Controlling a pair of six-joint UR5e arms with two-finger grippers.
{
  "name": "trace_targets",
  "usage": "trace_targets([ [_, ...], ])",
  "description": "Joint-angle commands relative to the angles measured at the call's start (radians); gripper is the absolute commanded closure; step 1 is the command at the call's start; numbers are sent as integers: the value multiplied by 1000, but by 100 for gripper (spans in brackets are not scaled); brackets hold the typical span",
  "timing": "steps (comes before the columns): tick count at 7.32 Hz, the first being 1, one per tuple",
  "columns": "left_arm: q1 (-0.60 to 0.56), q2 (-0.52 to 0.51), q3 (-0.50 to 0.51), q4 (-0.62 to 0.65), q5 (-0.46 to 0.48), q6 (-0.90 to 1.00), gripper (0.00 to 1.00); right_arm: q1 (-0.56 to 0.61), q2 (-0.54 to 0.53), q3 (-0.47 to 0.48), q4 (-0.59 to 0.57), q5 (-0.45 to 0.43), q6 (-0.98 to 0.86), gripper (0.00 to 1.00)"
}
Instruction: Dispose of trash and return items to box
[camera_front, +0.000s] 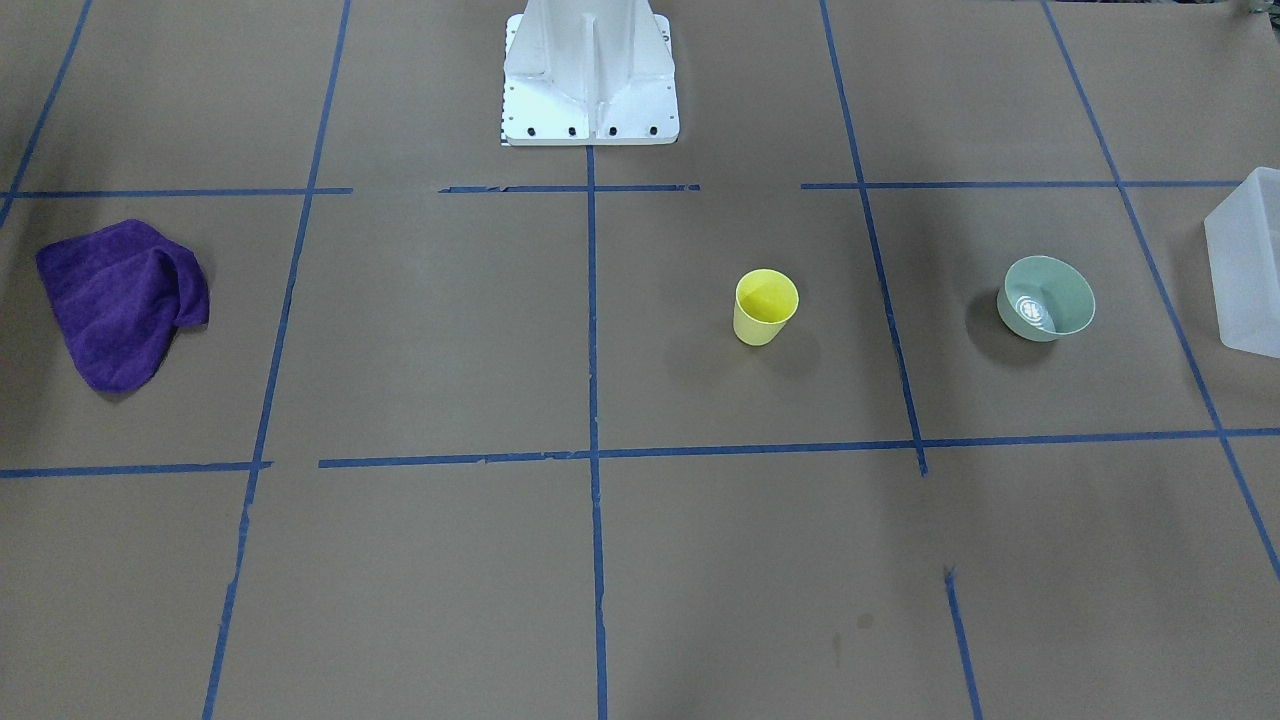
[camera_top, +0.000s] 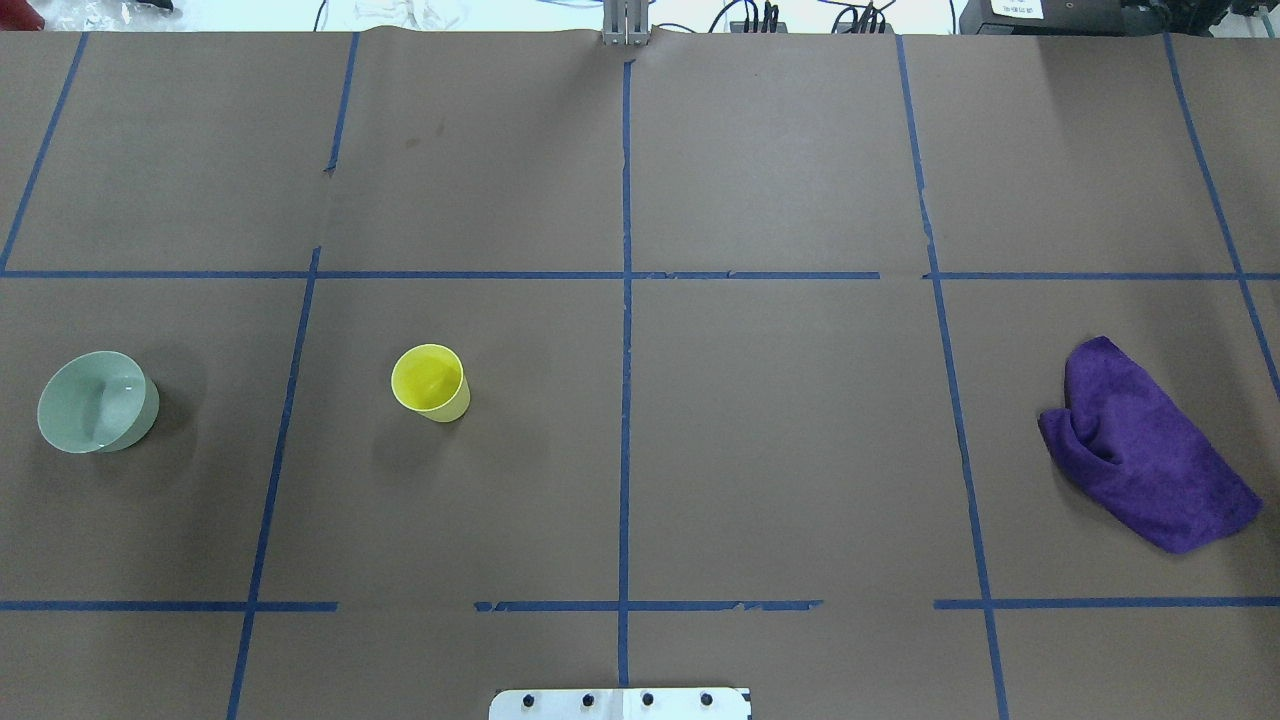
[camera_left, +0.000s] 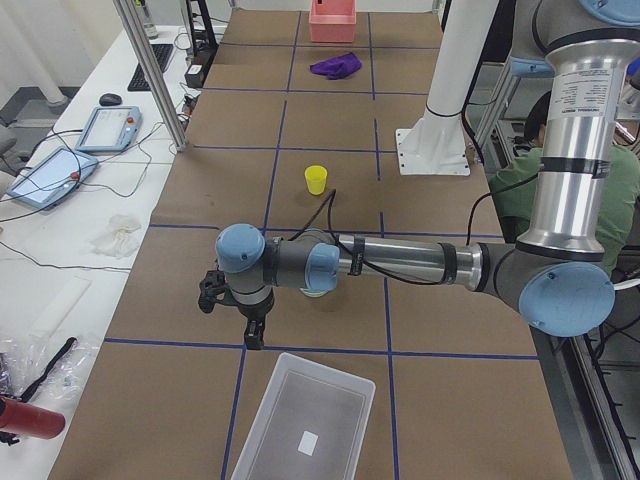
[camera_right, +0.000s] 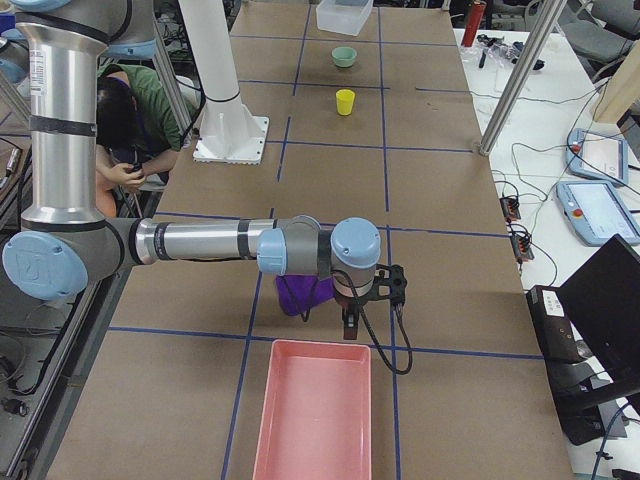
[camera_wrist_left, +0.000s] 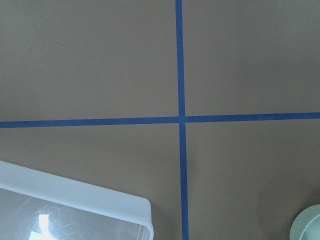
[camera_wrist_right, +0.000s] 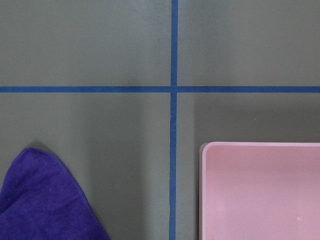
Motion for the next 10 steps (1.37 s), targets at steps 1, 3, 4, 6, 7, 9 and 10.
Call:
trace_targets([
  [1, 55, -10, -157, 1, -2, -86, 0, 0, 4, 4, 11, 1, 15, 0],
  [3, 196, -37, -357, -8, 4, -373, 0, 0, -1, 4, 84, 0, 27, 0],
  [4, 286, -88, -387, -33, 7, -540, 0, 0, 26, 8, 83, 4, 29, 0],
  [6, 467, -194, -414, -66, 98, -867, 0, -6, 33, -28, 81, 9, 29, 0],
  [7, 593, -200, -427, -126, 214, -1027, 0, -9, 36, -38, 83, 12, 30, 0],
  [9, 782, -202, -395, -203, 361, -1186, 0, -9, 36, -52, 86, 14, 33, 0],
  [10, 830, -202, -382, -211, 383, -1226, 0, -9, 37, -49, 86, 36, 33, 0],
])
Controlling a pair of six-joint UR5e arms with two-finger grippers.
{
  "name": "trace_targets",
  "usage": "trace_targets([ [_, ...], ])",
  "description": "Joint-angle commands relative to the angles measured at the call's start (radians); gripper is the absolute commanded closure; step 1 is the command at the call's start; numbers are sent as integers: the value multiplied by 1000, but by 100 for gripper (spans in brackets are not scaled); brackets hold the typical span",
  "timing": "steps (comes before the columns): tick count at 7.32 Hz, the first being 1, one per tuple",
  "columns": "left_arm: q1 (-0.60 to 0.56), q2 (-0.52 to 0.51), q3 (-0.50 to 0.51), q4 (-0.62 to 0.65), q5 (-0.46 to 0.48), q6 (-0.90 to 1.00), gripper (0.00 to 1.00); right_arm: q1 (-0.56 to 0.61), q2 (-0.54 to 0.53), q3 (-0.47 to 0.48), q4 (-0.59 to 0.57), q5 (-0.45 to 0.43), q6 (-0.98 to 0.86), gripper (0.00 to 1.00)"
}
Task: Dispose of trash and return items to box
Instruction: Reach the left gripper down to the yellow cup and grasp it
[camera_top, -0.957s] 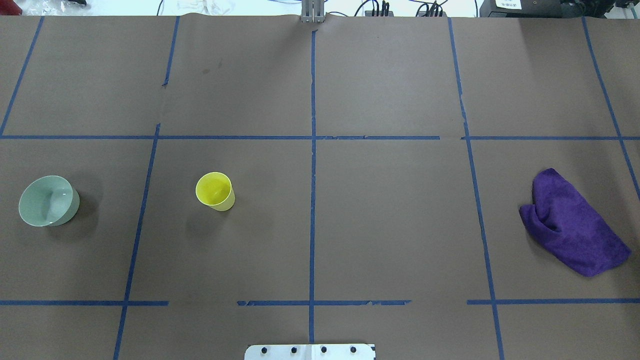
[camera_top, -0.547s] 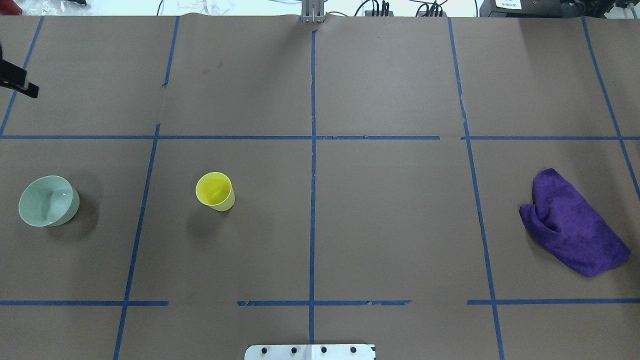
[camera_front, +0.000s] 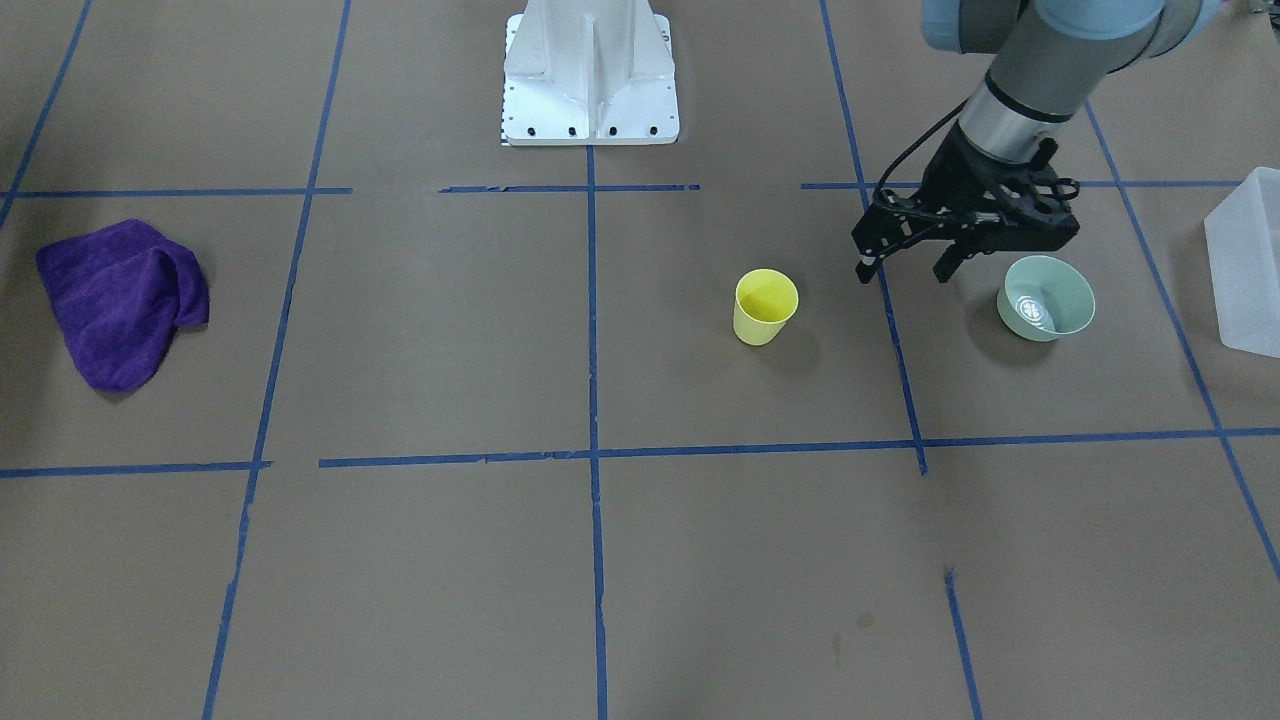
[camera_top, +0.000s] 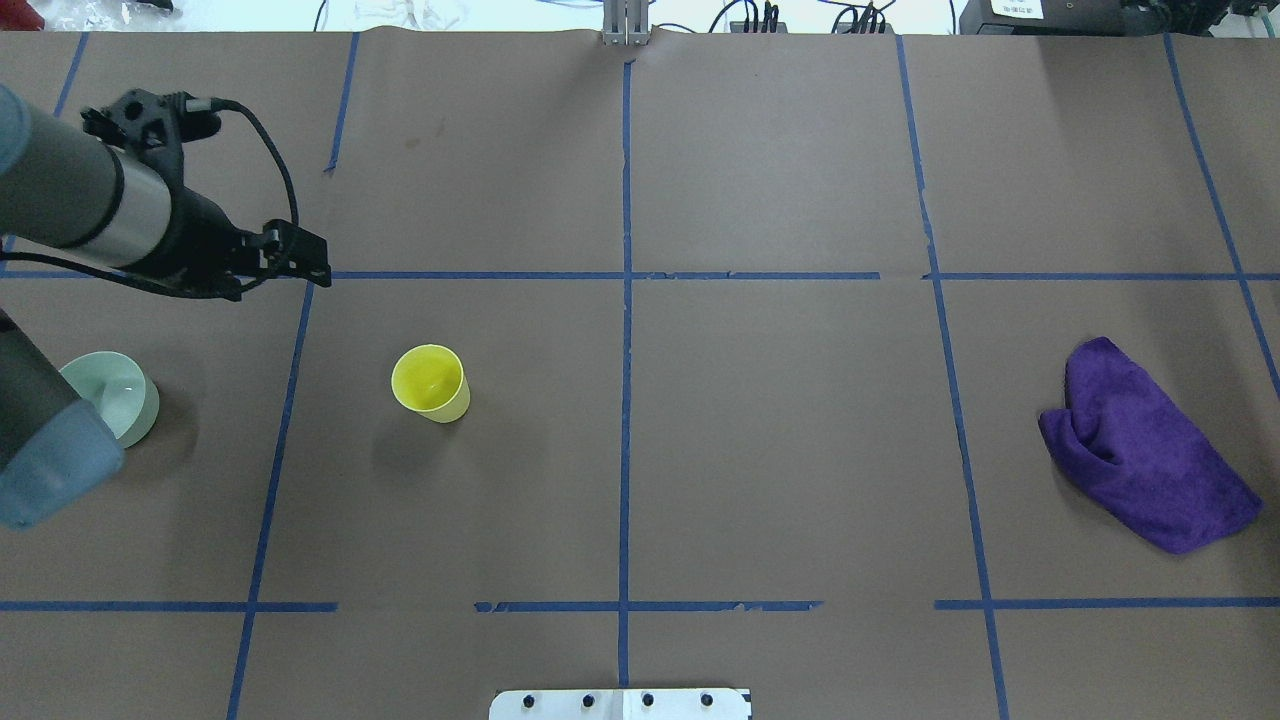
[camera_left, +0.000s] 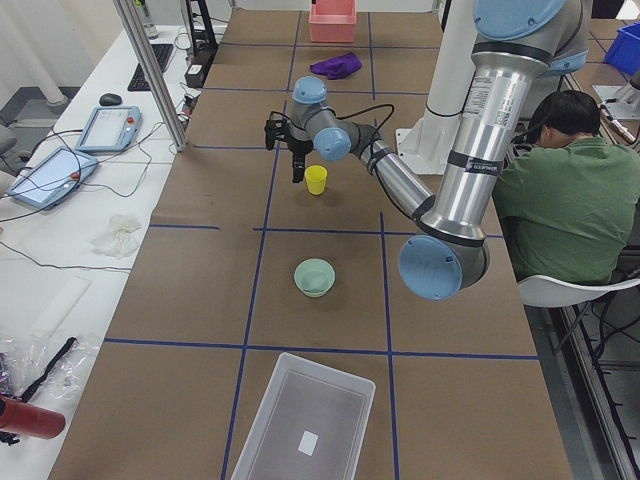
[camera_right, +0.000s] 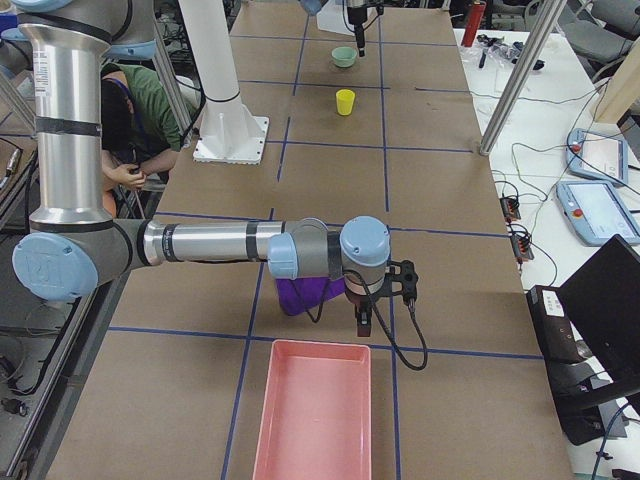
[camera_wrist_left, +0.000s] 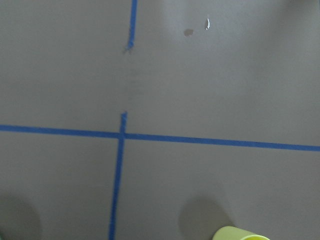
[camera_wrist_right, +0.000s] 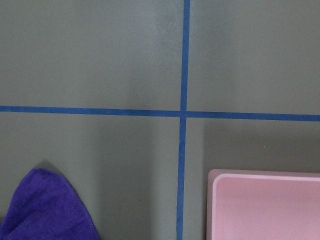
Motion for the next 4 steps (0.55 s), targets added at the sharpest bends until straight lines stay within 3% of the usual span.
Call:
trace_targets([
  [1, 133, -17, 45, -25, 95, -108, 0, 0, 1, 7, 4, 41, 1, 0],
  [4, 187, -52, 123, -26, 117, -129, 0, 0, 15, 13, 5, 45, 50, 0],
])
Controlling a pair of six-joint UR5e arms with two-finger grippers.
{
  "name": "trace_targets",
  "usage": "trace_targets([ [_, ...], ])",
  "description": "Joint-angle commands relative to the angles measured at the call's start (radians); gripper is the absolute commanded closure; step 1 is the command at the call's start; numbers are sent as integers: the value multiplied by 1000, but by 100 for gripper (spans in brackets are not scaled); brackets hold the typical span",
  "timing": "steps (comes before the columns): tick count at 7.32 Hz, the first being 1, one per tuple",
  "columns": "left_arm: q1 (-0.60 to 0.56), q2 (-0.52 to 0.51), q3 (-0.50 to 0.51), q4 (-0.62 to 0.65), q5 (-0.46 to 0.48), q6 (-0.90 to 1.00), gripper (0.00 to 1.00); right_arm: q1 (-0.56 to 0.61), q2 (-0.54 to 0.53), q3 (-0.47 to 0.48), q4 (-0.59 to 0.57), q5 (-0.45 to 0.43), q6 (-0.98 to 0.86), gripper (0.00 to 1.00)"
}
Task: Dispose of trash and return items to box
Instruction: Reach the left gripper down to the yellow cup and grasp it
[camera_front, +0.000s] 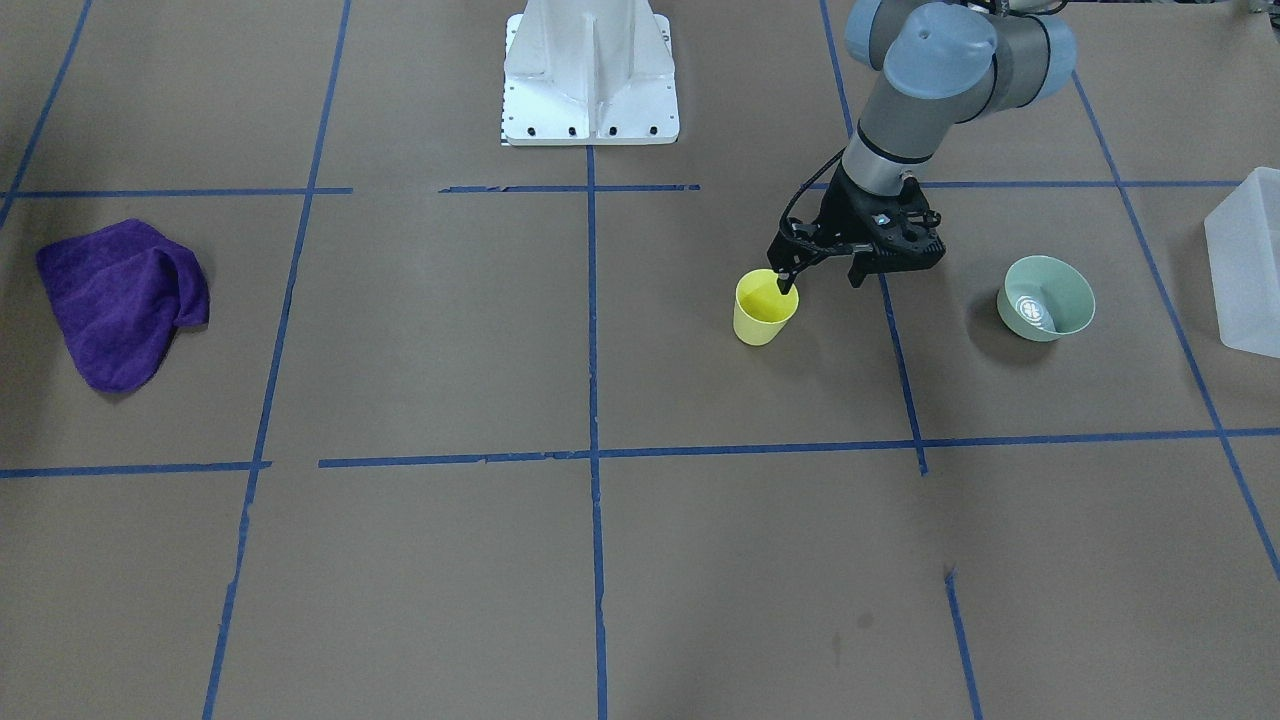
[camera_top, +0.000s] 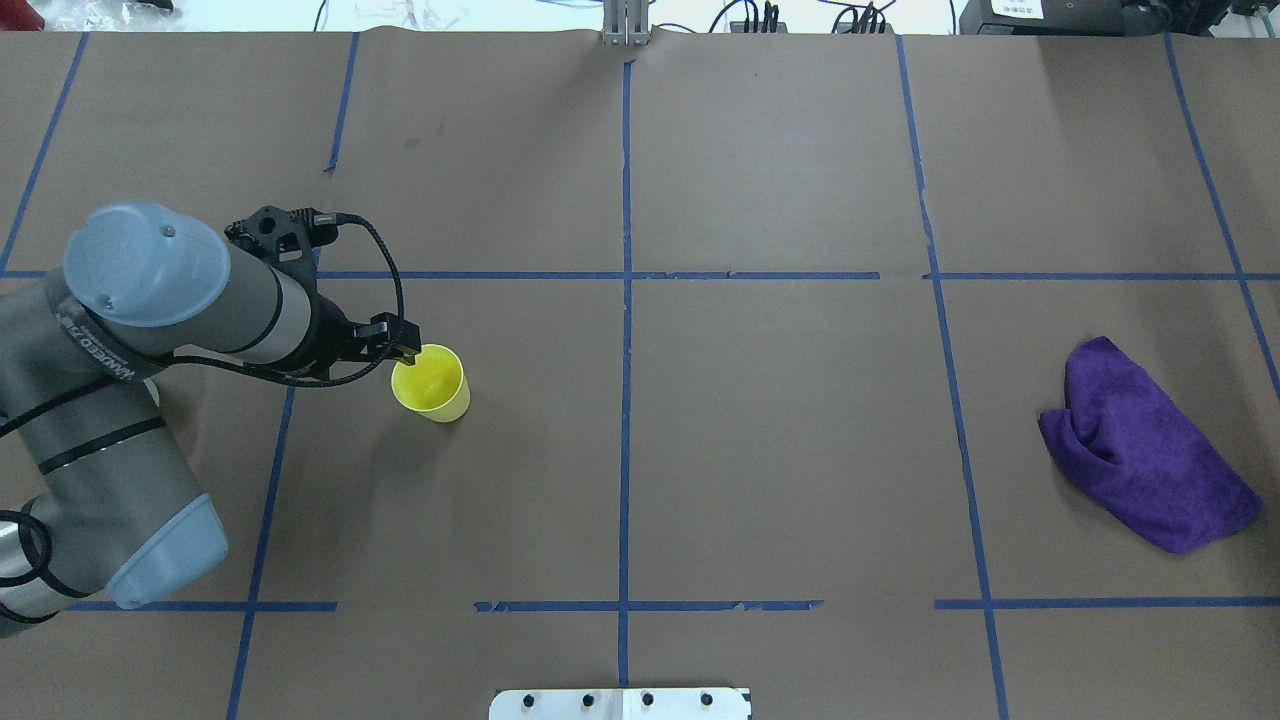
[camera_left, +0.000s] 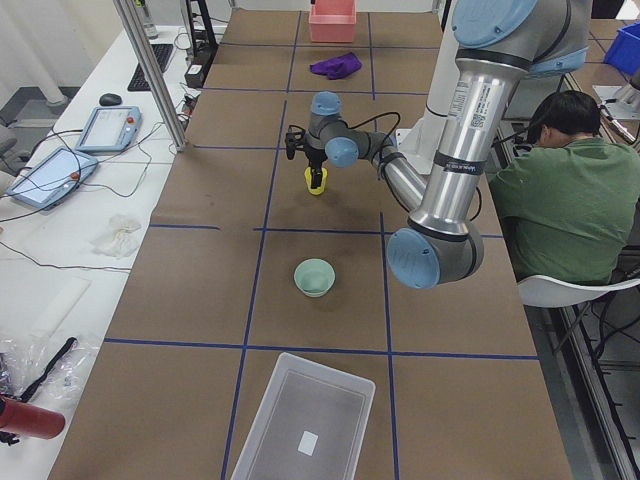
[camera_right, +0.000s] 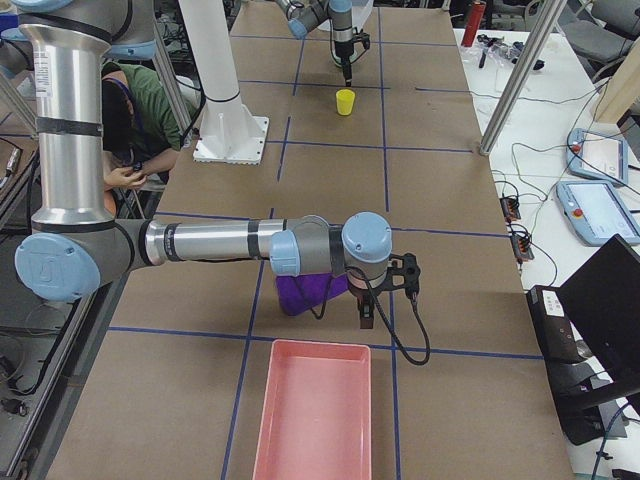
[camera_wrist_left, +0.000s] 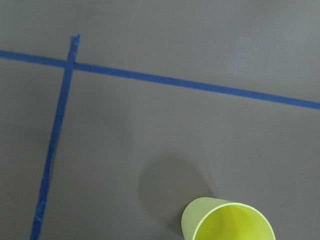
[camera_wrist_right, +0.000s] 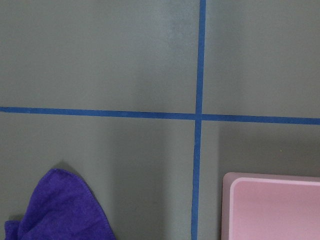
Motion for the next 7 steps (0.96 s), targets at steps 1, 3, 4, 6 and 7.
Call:
trace_targets([
  [1, 31, -6, 26, -1, 6, -4, 1, 0, 5, 5, 1, 4, 30, 0],
  [3, 50, -21, 73, -14, 6, -3, 12, 0, 5, 5, 1, 2, 30, 0],
  [4, 50, -30, 88, -16, 4, -3, 24, 0, 5, 5, 1, 4, 30, 0],
  [6, 50, -32, 79, -14, 4, -6, 93, 0, 5, 7, 1, 4, 31, 0],
  [7, 48, -37, 75, -14, -4, -4, 100, 0, 5, 7, 1, 4, 31, 0],
])
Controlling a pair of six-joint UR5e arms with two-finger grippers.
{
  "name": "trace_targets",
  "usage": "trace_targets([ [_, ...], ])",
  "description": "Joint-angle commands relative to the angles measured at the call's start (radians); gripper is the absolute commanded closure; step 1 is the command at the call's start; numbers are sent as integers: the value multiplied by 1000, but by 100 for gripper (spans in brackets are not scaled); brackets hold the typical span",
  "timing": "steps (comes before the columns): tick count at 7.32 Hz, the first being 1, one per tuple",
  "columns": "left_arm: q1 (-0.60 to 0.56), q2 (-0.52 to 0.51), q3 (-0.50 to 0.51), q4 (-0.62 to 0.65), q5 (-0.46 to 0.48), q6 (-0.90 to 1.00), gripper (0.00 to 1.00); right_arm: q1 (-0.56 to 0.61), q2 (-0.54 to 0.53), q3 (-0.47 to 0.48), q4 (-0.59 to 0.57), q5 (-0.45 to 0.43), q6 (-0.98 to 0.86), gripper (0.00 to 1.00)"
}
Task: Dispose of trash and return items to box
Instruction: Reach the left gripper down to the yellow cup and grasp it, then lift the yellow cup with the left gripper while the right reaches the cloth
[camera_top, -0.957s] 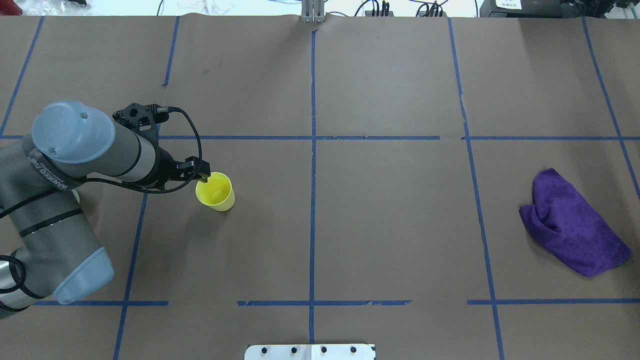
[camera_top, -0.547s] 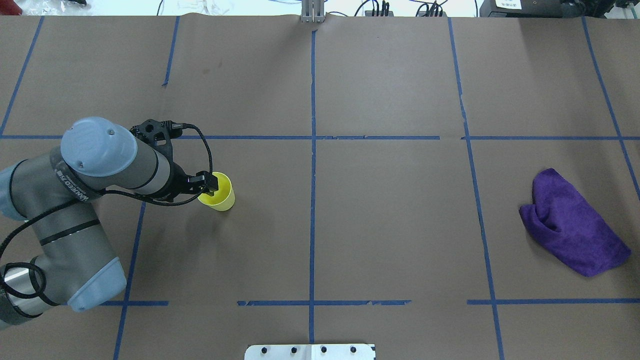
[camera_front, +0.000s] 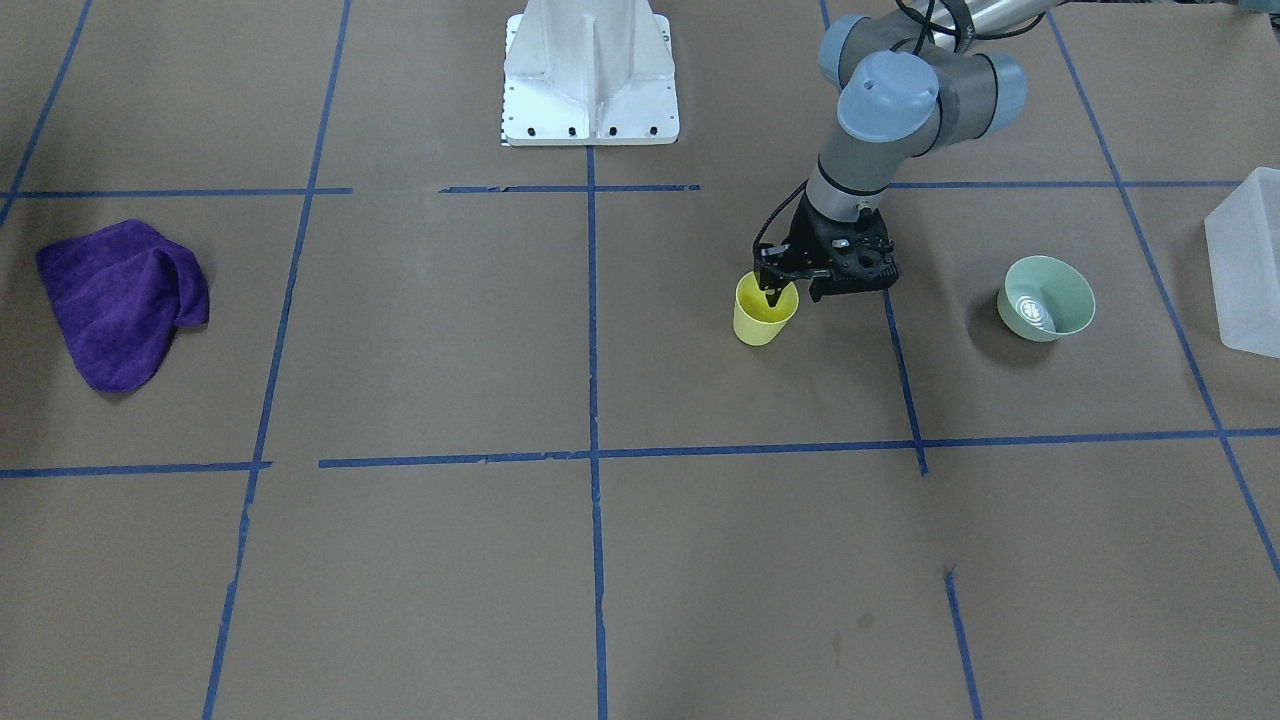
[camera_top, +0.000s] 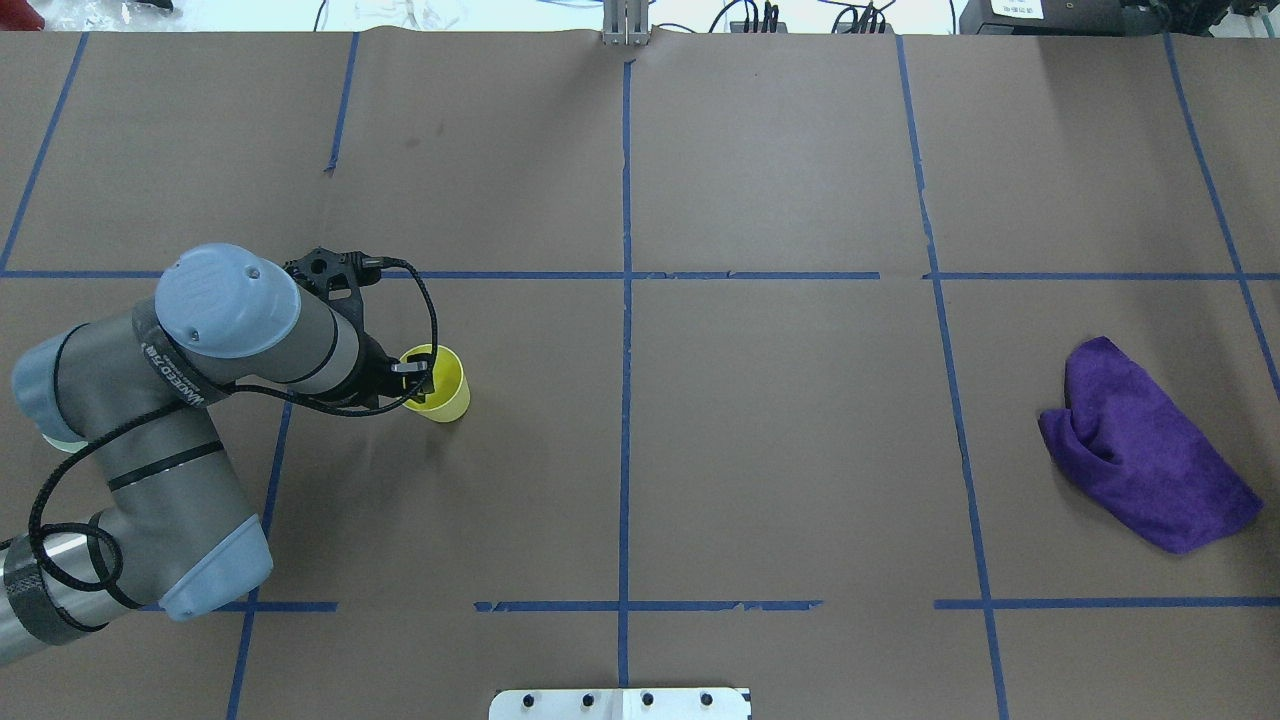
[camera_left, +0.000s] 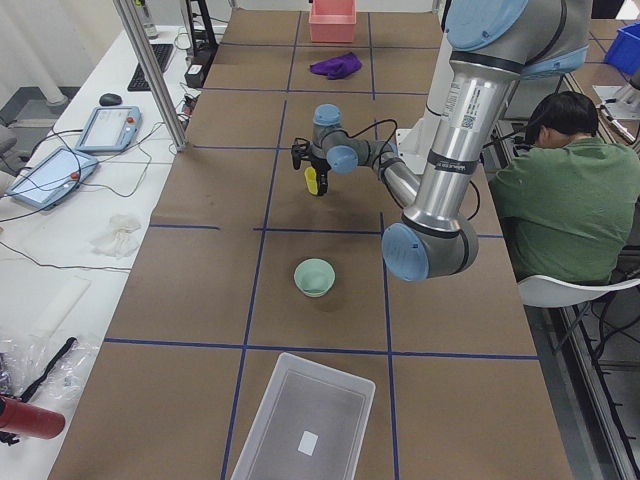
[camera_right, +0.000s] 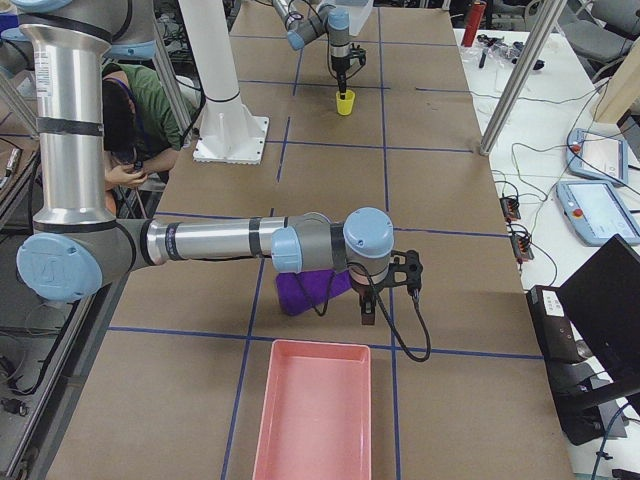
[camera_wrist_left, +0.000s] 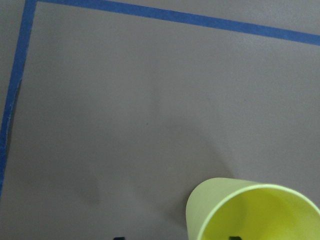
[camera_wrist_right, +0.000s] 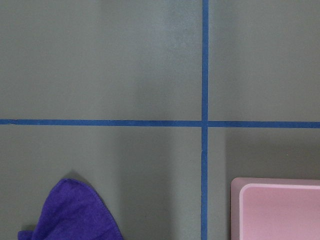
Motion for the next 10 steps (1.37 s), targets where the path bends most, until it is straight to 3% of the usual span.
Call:
trace_targets([
  [1, -1, -23, -7, 1, -11, -1, 100, 0, 2, 8, 0, 0, 0, 0],
  [3, -15, -24, -57, 5, -14, -4, 100, -2, 2, 20, 0, 0, 26, 0],
  [5, -163, -10, -135, 47, -104, 1, 100, -21, 2, 42, 2, 0, 80, 0],
  [7, -220, -24, -230, 187, -126, 37, 100, -104, -8, 103, 17, -18, 210, 0],
  [8, -260, -27, -235, 231, -132, 79, 100, -150, -21, 106, 105, -68, 314, 0],
  [10, -362, -23, -248, 288, -162, 291, 100, -301, -125, 108, 417, -132, 573, 0],
])
